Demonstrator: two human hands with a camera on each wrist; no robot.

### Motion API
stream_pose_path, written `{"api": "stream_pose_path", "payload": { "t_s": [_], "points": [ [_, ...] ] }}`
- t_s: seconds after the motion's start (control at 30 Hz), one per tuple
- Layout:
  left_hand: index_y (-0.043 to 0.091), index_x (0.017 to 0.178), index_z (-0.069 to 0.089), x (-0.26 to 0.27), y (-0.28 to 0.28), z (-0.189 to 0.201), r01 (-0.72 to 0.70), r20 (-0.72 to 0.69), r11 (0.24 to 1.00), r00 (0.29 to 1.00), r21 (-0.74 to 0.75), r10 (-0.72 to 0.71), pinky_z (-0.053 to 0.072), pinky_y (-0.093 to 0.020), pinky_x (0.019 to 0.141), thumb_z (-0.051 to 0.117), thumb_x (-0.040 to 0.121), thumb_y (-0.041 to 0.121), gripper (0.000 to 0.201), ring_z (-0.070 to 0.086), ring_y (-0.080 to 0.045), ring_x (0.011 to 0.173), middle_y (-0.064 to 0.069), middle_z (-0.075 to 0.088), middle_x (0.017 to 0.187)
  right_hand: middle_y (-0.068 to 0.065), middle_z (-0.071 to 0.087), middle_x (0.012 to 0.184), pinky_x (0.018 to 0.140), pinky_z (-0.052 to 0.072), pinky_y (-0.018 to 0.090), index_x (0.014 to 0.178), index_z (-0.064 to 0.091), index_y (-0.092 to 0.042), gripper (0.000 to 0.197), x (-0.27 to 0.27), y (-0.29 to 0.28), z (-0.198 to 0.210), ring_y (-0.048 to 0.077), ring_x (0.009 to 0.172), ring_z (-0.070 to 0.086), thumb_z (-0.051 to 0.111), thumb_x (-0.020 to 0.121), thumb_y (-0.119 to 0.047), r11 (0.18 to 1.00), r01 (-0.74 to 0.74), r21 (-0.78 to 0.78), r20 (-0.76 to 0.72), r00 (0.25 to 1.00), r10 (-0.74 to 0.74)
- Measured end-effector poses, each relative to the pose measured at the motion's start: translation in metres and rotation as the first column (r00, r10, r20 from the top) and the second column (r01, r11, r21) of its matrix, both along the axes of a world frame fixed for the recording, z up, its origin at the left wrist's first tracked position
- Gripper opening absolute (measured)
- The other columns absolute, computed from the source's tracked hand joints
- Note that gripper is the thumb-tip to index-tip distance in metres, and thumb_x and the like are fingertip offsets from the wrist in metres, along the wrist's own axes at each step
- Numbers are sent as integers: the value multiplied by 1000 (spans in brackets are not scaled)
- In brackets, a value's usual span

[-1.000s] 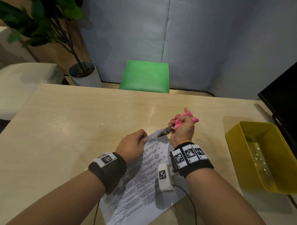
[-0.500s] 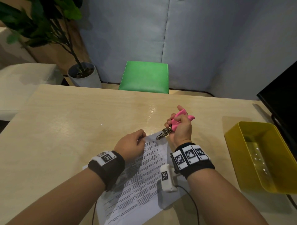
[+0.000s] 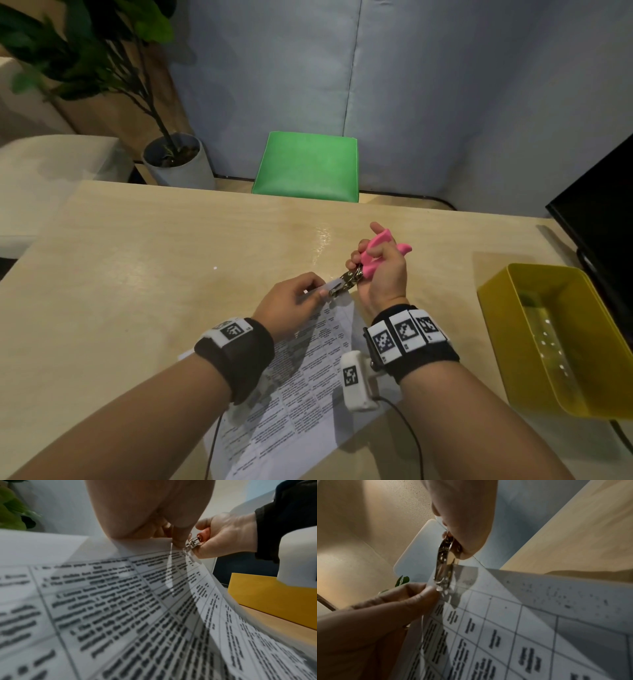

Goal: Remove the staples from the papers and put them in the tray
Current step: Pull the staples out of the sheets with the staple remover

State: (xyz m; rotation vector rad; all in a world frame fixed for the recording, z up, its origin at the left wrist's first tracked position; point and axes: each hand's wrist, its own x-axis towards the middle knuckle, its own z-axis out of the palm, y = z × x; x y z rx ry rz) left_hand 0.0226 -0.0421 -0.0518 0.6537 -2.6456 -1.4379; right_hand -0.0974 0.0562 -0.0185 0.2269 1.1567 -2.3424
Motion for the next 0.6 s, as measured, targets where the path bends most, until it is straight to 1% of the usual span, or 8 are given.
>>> {"api": "stream_pose_path", "payload": {
  "t_s": [0.07, 0.13, 0.2, 0.27, 0.33, 0.47, 0.53, 0.6],
  "points": [
    [28, 87, 63, 0, 0, -1, -10, -10, 1000, 1000, 15, 10, 52, -41, 76, 55, 93, 35, 13, 64, -19, 80, 3, 69, 80, 6, 45, 69, 50, 34, 27, 125, 47, -4, 54, 1, 0, 1, 15, 53, 40, 29, 77, 9, 1000, -9, -2, 4, 1000, 9],
    [26, 87, 63, -1, 0, 0, -1, -7, 1000, 1000, -1, 1, 52, -42, 74, 54, 93, 32, 12, 63, -21, 77, 4, 66, 75, 6, 45, 68, 51, 33, 27, 126, 48, -4, 55, 2, 0, 1, 15, 53, 40, 29, 76, 9, 1000, -15, -7, 13, 1000, 15],
    [25, 88, 62, -2, -1, -1, 12, -4, 999, 1000, -42, -12, 50, -39, 72, 54, 93, 29, 11, 60, -22, 74, 5, 63, 72, 6, 45, 68, 50, 33, 26, 126, 48, -4, 55, 2, -1, 1, 14, 52, 39, 29, 76, 8, 1000, -24, -6, 16, 1000, 24],
    [25, 89, 62, -3, -1, -1, 16, -4, 996, 1000, -90, -16, 46, -34, 68, 54, 93, 26, 9, 55, -20, 71, 9, 59, 68, 6, 45, 69, 50, 33, 26, 124, 49, -5, 53, 4, -1, 1, 14, 52, 39, 30, 76, 8, 999, -45, 8, 5, 999, 45],
    [23, 91, 62, -4, 0, 0, 11, -7, 991, 1000, -131, -12, 43, -32, 66, 54, 93, 24, 9, 53, -18, 71, 10, 57, 69, 6, 46, 69, 50, 33, 26, 124, 49, -6, 52, 6, -1, 2, 14, 52, 39, 30, 77, 7, 998, -55, 22, -11, 998, 55],
    [21, 95, 60, -3, 0, 3, -29, -45, 984, 999, -176, 22, 43, -32, 66, 51, 95, 25, 9, 54, -19, 71, 5, 61, 75, 5, 46, 70, 51, 33, 27, 127, 48, -5, 54, 3, 0, 5, 14, 54, 40, 30, 78, 8, 999, -28, 41, -27, 999, 29],
    [22, 92, 56, -1, -3, 2, -59, -70, 988, 996, -145, 49, 43, -33, 64, 49, 96, 25, 9, 51, -17, 65, 7, 57, 69, 6, 46, 71, 51, 34, 28, 128, 47, -4, 54, 0, 2, 5, 14, 54, 40, 31, 78, 9, 999, -14, 49, -27, 1000, 16],
    [22, 89, 52, 1, -6, 1, -77, -97, 990, 993, -116, 66, 36, -31, 59, 47, 97, 26, 10, 41, -11, 54, 8, 47, 59, 6, 46, 71, 51, 34, 28, 127, 47, -4, 52, -3, 6, 3, 14, 55, 41, 31, 79, 9, 998, 0, 56, -19, 1000, 1]
  ]
}}
